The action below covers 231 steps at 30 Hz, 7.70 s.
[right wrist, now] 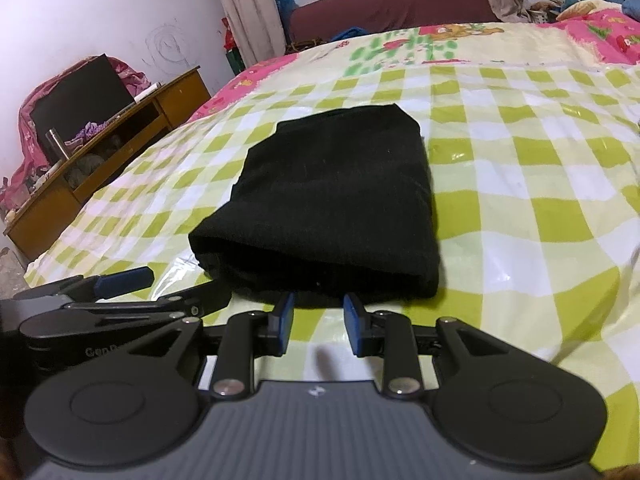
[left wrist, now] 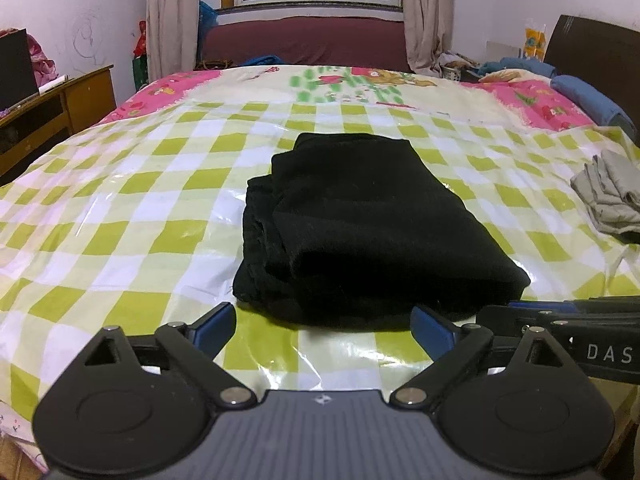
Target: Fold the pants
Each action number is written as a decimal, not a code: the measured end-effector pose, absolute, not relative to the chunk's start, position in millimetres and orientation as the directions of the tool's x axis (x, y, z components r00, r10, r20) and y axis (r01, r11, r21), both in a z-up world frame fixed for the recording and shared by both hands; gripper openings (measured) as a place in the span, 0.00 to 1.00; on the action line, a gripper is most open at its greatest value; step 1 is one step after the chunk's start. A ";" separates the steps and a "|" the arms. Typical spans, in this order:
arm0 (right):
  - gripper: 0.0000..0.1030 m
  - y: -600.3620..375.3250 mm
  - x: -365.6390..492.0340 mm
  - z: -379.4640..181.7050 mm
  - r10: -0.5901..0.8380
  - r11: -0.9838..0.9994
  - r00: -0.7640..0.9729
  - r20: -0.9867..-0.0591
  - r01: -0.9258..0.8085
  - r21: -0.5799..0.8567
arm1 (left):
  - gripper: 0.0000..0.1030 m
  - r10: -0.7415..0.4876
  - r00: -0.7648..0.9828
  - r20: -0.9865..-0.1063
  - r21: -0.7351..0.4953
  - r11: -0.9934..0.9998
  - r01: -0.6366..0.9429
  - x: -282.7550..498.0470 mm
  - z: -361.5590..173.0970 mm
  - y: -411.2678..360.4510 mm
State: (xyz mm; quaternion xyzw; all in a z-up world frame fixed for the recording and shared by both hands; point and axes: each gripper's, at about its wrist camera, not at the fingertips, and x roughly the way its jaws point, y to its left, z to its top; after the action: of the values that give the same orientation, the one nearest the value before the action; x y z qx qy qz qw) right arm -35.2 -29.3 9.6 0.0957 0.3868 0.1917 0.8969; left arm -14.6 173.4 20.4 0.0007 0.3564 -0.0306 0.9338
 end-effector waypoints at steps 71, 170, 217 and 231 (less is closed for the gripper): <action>0.34 -37.7 -43.2 -12.5 0.426 0.903 0.604 -0.674 -0.232 0.362 | 1.00 0.020 0.640 -0.768 0.061 0.997 0.042 -14.4 -2.6 153.7; 0.37 -38.2 -43.7 -14.6 0.434 0.901 0.607 -0.666 -0.271 0.340 | 1.00 0.073 0.645 -0.761 0.092 0.996 -0.004 -15.5 2.7 148.1; 0.38 -42.5 -45.4 -13.1 0.431 0.902 0.631 -0.645 -0.282 0.327 | 1.00 0.069 0.682 -0.728 0.081 0.997 -0.015 -20.1 9.8 147.2; 0.38 -43.3 -44.9 -13.2 0.433 0.901 0.632 -0.643 -0.283 0.328 | 1.00 0.066 0.680 -0.730 0.073 0.997 -0.017 -20.4 9.6 146.1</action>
State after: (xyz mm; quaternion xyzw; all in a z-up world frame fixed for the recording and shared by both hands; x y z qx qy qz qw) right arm -44.9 -43.3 -13.2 0.0983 0.3797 0.1994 0.8980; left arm -20.4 146.1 9.6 0.0302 0.3992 0.0226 0.9161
